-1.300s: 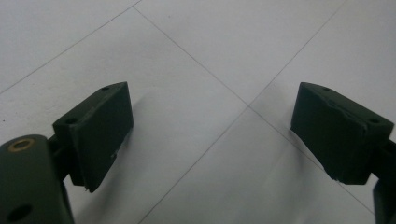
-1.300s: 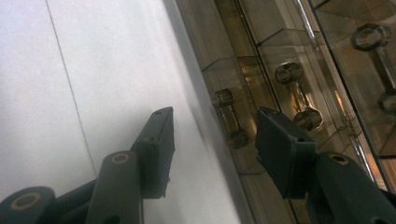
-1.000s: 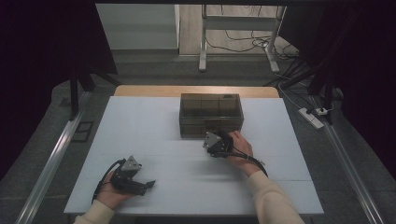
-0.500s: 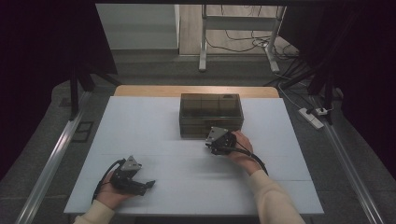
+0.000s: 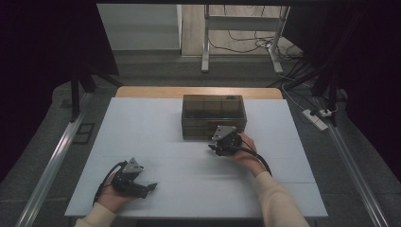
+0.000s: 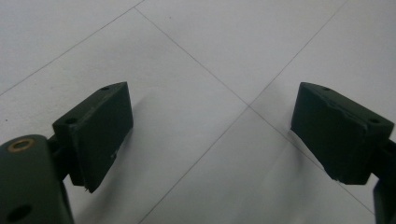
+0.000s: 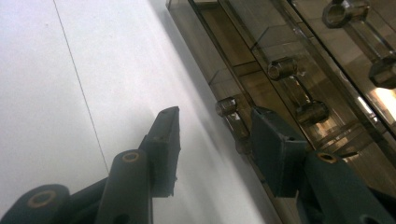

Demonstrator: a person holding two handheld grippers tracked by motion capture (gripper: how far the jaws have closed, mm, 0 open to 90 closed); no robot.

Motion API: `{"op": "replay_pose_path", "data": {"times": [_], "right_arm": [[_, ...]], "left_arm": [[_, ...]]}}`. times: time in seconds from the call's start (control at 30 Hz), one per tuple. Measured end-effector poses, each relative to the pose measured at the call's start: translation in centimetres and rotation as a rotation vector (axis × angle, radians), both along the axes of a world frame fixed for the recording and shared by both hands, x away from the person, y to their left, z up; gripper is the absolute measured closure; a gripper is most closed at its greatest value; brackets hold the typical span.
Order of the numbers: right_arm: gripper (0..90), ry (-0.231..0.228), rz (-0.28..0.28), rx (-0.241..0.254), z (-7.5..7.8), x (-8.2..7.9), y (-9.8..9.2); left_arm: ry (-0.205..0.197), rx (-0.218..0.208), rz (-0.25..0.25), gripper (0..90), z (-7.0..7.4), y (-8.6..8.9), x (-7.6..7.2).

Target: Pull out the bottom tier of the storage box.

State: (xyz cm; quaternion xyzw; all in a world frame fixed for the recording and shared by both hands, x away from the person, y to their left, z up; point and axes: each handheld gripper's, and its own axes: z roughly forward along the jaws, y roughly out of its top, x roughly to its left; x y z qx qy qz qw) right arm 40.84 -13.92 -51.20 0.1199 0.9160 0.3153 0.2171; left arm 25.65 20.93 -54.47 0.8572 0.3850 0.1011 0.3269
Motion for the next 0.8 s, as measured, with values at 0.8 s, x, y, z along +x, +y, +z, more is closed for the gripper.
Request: {"op": "replay_pose_path", "data": {"times": [0.8], "right_arm": [[49.9,-0.166,0.014,-0.087,-0.27,-0.61,0.71]], "left_arm": [[-0.001,0.001,-0.002,12.5,-0.02,-0.03,-0.02]]}}
